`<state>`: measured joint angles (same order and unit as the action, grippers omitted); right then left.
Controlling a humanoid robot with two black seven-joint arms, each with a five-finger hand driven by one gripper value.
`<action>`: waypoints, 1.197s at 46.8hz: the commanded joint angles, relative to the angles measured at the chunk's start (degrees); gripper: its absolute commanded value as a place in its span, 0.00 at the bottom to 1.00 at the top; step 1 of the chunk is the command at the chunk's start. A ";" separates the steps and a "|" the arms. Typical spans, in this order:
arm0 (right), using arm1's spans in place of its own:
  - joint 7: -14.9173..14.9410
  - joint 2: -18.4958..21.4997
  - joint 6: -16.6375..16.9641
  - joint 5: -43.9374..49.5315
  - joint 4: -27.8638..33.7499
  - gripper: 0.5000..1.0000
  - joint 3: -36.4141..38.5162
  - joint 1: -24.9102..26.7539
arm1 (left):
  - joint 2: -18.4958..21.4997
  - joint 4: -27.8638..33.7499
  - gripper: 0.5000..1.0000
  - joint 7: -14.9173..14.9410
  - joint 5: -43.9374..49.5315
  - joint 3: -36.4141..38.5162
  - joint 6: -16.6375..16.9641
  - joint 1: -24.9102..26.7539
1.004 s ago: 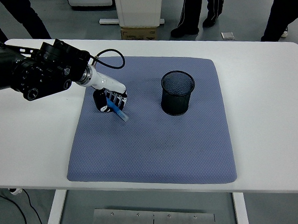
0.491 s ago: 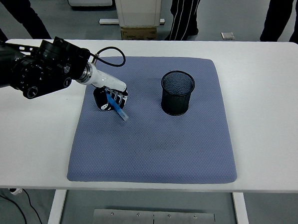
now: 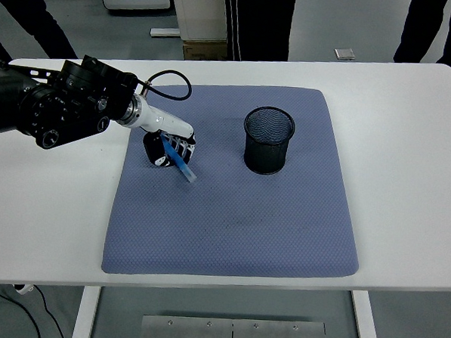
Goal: Left hand places marker in pen holder
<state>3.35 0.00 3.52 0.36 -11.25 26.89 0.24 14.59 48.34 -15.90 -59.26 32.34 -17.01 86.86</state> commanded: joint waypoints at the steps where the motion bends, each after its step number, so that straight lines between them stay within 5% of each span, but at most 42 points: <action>1: -0.01 0.00 0.00 -0.01 0.00 1.00 0.00 0.02 | 0.00 0.00 0.16 0.00 0.02 0.00 -0.04 -0.02; 19: -0.01 0.00 0.00 -0.01 0.00 1.00 -0.08 0.02 | 0.00 0.00 0.10 0.00 0.02 0.09 -0.13 -0.11; 56: -0.01 0.00 0.00 -0.01 0.00 1.00 -0.08 0.02 | 0.00 0.00 0.20 -0.09 0.19 0.09 -0.13 -0.20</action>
<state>3.34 0.00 3.52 0.35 -11.25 26.88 0.27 14.59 48.34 -16.00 -59.06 32.43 -17.14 86.66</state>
